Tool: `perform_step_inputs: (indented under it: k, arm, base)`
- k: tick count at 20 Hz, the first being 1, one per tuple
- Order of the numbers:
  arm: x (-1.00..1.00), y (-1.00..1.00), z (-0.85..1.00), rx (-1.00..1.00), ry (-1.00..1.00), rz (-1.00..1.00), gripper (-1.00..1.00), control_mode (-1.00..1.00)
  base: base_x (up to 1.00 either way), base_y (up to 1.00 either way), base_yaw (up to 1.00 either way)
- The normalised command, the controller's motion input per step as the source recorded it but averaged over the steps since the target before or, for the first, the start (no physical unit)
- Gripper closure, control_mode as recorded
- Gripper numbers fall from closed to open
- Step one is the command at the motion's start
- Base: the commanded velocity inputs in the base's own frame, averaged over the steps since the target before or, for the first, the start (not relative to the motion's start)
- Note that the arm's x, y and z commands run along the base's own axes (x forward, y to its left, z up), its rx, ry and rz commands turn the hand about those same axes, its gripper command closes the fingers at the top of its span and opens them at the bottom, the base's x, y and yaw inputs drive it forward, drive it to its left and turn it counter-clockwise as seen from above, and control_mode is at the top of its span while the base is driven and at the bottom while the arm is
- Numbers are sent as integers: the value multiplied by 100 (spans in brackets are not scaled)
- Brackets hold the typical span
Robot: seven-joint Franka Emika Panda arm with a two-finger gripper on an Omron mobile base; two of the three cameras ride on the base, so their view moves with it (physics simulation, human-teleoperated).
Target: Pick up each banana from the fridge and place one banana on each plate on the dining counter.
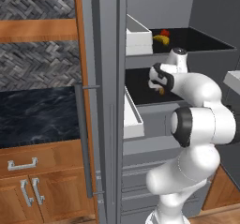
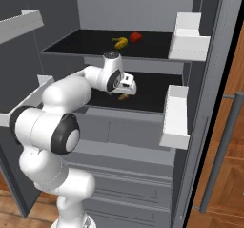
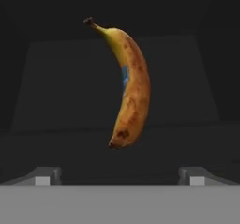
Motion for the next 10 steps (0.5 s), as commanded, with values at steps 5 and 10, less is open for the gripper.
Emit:
perform_step_inputs:
  k: [5, 10]
  arm:
    - [42, -5, -28, 0, 0, 0, -100, -100]
    - [38, -3, -29, 0, 0, 0, -100, -100]
  base:
    - [0, 0, 0]
    - [0, 0, 0]
